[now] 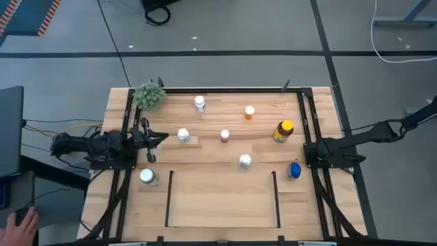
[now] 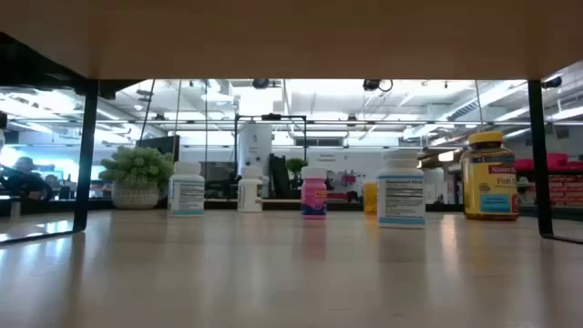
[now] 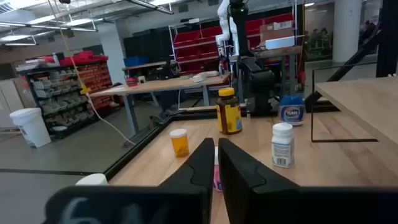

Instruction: Pick and place medicine bottles onto shelf by color

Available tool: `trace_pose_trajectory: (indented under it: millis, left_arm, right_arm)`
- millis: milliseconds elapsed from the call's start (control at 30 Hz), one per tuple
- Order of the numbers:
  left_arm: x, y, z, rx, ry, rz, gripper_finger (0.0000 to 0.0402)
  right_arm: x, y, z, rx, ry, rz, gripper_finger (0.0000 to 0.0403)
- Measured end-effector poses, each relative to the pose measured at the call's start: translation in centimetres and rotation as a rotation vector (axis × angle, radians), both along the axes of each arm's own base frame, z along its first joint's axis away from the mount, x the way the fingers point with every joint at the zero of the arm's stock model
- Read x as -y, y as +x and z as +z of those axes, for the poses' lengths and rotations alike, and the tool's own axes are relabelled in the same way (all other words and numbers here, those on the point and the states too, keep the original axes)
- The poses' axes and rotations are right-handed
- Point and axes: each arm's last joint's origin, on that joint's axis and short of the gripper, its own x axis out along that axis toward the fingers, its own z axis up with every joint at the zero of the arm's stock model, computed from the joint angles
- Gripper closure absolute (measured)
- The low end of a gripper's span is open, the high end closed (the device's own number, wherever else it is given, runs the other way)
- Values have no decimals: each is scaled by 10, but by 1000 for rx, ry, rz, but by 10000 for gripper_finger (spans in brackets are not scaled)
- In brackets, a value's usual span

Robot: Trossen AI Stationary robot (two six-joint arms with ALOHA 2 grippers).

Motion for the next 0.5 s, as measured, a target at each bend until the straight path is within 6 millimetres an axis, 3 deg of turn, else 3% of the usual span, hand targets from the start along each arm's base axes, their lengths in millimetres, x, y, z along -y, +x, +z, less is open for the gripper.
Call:
trace_pose_trajectory:
  millis: [500]
  left_arm:
    - [0, 0, 0, 0, 0, 0, 373]
  right_arm:
    - [0, 0, 0, 0, 0, 0, 383]
